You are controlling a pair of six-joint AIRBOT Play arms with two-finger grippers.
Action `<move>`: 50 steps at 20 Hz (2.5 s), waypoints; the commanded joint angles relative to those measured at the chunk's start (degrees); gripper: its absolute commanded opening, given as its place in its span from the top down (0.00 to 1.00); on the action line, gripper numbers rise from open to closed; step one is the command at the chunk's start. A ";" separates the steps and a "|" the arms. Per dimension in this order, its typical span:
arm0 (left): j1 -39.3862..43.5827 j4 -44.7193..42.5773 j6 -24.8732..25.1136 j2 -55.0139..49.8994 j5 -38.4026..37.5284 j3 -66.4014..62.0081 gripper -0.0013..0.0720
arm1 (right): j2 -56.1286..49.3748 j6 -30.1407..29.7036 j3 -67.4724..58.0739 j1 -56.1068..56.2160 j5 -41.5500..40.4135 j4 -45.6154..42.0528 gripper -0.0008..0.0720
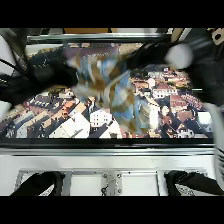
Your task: Fold the clothes and pants, and hang the long-sleeved shirts on hangers.
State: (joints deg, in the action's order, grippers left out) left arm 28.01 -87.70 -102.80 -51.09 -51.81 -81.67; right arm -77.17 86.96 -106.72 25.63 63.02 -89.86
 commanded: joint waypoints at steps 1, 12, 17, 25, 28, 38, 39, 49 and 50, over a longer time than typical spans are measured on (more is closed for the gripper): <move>5.27 -6.45 0.22 -2.36 -0.83 -15.82 0.97 | 11.26 4.52 -5.97 -0.85 7.19 -5.33 0.97; 17.40 -8.09 -14.34 -6.88 -9.05 19.06 0.96 | 29.24 26.29 36.96 8.00 19.12 -8.37 0.97; 23.34 -8.09 -17.20 -6.84 -9.49 24.83 0.96 | 30.40 32.11 43.50 14.32 18.45 -8.33 0.97; 18.03 -3.78 -15.91 -0.17 -7.72 21.84 0.11 | 30.38 32.44 43.50 14.71 20.37 -7.63 0.97; 8.15 -3.80 -11.76 3.43 -8.74 20.20 0.11 | 30.36 32.44 43.50 14.69 20.37 -7.63 0.97; -26.03 -4.33 6.03 -13.57 -1.84 20.31 0.11 | 30.36 32.44 43.50 14.69 20.37 -7.63 0.97; -27.52 -4.33 6.14 -16.65 0.17 20.31 0.11 | 30.36 32.44 43.50 14.69 20.37 -7.61 0.97; -29.66 -23.32 7.87 -41.94 7.19 8.15 0.11 | 30.36 32.44 43.50 14.69 20.37 -7.63 0.97; -29.68 -23.89 7.89 -44.22 6.51 5.92 0.11 | 30.36 32.44 43.50 14.69 20.37 -7.61 0.97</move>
State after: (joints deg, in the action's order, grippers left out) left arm -1.06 -107.35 -95.20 -88.71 -44.36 -70.17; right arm -46.85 119.42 -63.24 40.29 83.37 -97.49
